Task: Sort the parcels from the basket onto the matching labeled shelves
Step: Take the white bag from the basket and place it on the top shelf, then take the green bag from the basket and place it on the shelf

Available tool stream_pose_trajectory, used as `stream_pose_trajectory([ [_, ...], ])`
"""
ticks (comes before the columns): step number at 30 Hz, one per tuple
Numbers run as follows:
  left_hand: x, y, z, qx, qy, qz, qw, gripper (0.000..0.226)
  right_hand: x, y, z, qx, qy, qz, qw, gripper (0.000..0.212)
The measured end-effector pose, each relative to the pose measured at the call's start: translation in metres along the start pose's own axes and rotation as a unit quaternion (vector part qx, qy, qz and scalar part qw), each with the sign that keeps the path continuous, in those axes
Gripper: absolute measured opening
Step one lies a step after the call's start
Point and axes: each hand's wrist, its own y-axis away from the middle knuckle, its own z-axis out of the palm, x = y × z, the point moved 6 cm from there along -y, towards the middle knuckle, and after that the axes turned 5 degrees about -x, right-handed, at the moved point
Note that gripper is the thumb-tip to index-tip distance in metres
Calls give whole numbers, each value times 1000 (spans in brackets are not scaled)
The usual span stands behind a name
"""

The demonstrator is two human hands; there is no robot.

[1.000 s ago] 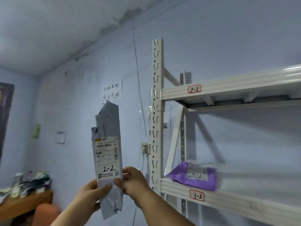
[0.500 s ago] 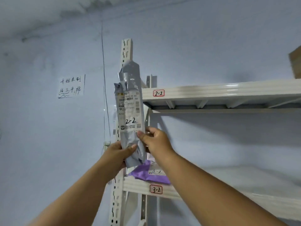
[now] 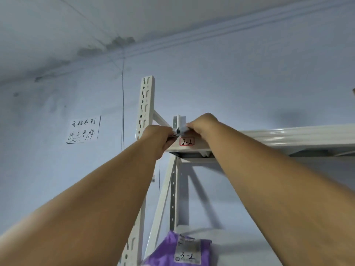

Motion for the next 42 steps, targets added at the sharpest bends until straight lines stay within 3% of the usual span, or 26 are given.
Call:
stream_pose_trajectory([
  [3, -5, 2, 2, -21, 1, 1, 1000, 9, -1, -1, -1, -1, 129, 12, 992, 32],
  [6, -5, 9, -3, -32, -8, -25, 999, 13, -7, 6, -7, 4, 194, 3, 981, 25],
  [8, 3, 15, -21, -18, -88, -36, 995, 18, -15, 12, -18, 60, 168, -18, 984, 18],
  [10, 15, 19, -54, 15, -161, -17, 987, 24, -32, 24, -19, 107, 86, -80, 987, 25],
  [13, 33, 30, -130, 99, -298, 18, 949, 27, -79, 63, 14, 104, -26, -213, 971, 34],
  [16, 48, 56, -208, 149, -475, 18, 867, 22, -132, 106, 82, 49, -41, -318, 946, 42],
  [19, 57, 112, -293, 191, -601, -31, 775, 35, -164, 143, 180, -83, -21, -333, 939, 39],
  [23, 63, 209, -396, 239, -554, -143, 785, 39, -181, 209, 307, -273, -13, -319, 908, 31],
  [26, 80, 281, -450, 300, -586, -221, 720, 40, -200, 255, 370, -351, -39, -310, 883, 25],
  [33, 107, 355, -491, 394, -616, -285, 620, 43, -235, 299, 424, -425, -56, -361, 828, 38],
  [38, 85, 376, -511, 429, -599, -319, 597, 47, -231, 309, 457, -447, -65, -363, 815, 44],
  [42, 43, 404, -536, 456, -568, -311, 610, 43, -206, 340, 513, -495, -111, -338, 793, 43],
])
